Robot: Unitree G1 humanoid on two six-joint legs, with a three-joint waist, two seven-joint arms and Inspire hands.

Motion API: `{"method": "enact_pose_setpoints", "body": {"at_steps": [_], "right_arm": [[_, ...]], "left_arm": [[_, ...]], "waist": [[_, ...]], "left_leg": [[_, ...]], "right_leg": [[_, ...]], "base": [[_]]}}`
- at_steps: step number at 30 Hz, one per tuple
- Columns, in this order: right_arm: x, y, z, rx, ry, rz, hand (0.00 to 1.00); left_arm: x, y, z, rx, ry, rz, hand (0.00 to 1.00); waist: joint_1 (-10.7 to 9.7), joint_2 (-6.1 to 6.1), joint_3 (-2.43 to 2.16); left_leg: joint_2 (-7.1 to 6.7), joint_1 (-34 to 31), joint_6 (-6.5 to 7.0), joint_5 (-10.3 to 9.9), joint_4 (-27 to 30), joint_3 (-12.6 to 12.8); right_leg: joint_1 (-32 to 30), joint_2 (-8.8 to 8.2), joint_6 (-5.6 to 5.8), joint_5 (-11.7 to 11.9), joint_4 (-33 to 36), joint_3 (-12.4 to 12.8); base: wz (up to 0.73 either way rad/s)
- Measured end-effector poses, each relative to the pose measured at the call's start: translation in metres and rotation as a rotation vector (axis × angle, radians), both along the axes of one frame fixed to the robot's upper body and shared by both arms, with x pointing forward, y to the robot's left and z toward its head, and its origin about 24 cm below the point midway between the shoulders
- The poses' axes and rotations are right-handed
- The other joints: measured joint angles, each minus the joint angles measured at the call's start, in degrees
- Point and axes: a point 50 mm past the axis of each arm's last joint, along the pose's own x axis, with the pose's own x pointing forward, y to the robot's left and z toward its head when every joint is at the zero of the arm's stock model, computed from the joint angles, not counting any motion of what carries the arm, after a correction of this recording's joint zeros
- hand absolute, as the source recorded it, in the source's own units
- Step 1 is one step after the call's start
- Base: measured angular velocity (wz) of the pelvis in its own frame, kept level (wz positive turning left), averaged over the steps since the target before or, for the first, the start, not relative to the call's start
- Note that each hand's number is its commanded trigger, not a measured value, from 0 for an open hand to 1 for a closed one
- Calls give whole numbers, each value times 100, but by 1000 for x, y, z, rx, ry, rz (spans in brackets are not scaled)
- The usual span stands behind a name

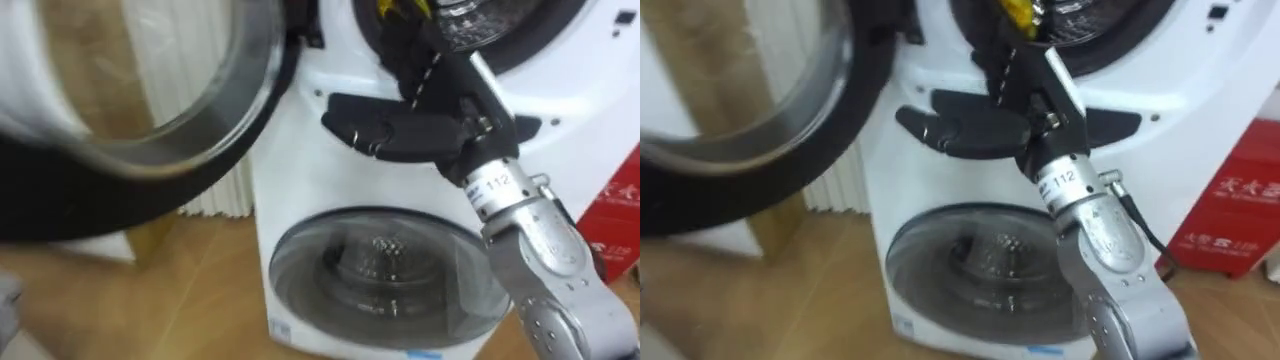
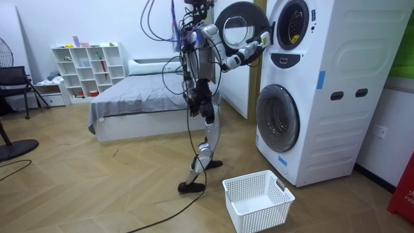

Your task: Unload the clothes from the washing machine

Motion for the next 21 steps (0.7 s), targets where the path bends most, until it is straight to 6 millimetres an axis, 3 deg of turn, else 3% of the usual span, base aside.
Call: {"method": "enact_pose_setpoints", "body": {"at_steps": [1, 2, 3, 4, 6, 8, 9, 10, 11, 12, 13, 16, 21], "right_arm": [[0, -3, 1, -12, -14, -17, 0], [0, -4, 2, -16, -20, -24, 0], [0, -7, 3, -17, -25, -32, 0], [0, -11, 4, -17, -25, -43, 0], [1, -14, 5, -39, -29, -69, 0], [0, -16, 8, -58, -44, -90, 0], [0, -16, 11, -60, -55, -96, 0], [0, -16, 10, -55, -51, -100, 0], [-1, -16, 9, -56, -48, -102, 0], [0, -16, 10, -46, -49, -100, 0], [0, -15, 14, -19, -53, -87, 0], [1, -16, 15, 43, -42, -72, 0], [1, -17, 16, 59, -37, -75, 0]], "left_arm": [[14, 1, 2, 14, -32, -23, 0], [22, 1, 4, 20, -53, -29, 0], [34, 0, 6, 25, -84, -44, 0], [45, -2, 8, 27, -117, -69, 0], [54, -6, 10, 15, -160, -79, 0], [53, -11, 8, -5, -164, -85, 0], [49, -13, 7, -16, -154, -84, 0], [43, -14, 5, -20, -133, -82, 0], [39, -15, 3, -24, -121, -77, 0], [27, -16, 1, -29, -92, -69, 0], [17, -15, -1, -28, -69, -58, 0], [-1, -10, -2, -24, -29, -36, 0], [-9, -9, -3, -27, -6, -20, 0]], "waist": [[-35, 53, 8], [-47, 74, 12], [-106, 128, 42], [-133, 169, 45], [-144, 237, 43], [-172, 242, 25], [-148, 245, 19], [-139, 260, -8], [-138, 334, -30], [-76, 419, -83], [-7, 481, -74], [-13, 505, -66], [-36, 432, -56]], "left_leg": [[-8, 189, 35, -24, -170, -76], [-2, 254, 46, -31, -241, -120], [46, 361, 53, -34, -352, -213], [82, 443, 55, -35, -436, -323], [142, 570, 61, -44, -537, -510], [138, 743, 53, -49, -642, -586], [124, 839, -3, -86, -660, -576], [125, 980, -55, -142, -661, -561], [174, 1049, -97, -180, -677, -592], [266, 1179, -114, -188, -780, -600], [349, 1281, -160, -214, -872, -598], [503, 1416, -232, -256, -1080, -590], [561, 1400, -236, -258, -1173, -594]], "right_leg": [[-182, 16, -54, 239, 348, -8], [-282, 59, -75, 131, 417, -14], [-494, 166, -132, -148, 365, -82], [-749, 302, -184, -318, 145, -166], [-1039, 587, -246, -370, -643, -116], [-1153, 788, -364, -140, -1738, -64], [-1174, 897, -472, 281, -2381, 7], [-1124, 972, -571, 980, -2694, 33], [-1059, 1004, -608, 1010, -2713, -6], [-857, 1107, -653, 1072, -2907, -8], [-687, 1202, -705, 1113, -3149, -23], [-510, 1375, -755, 1175, -3444, -84], [-532, 1450, -786, 1194, -3531, -129]], "base": [[0], [4], [13], [14], [13], [23], [28], [29], [12], [-13], [-18], [2], [1]]}}
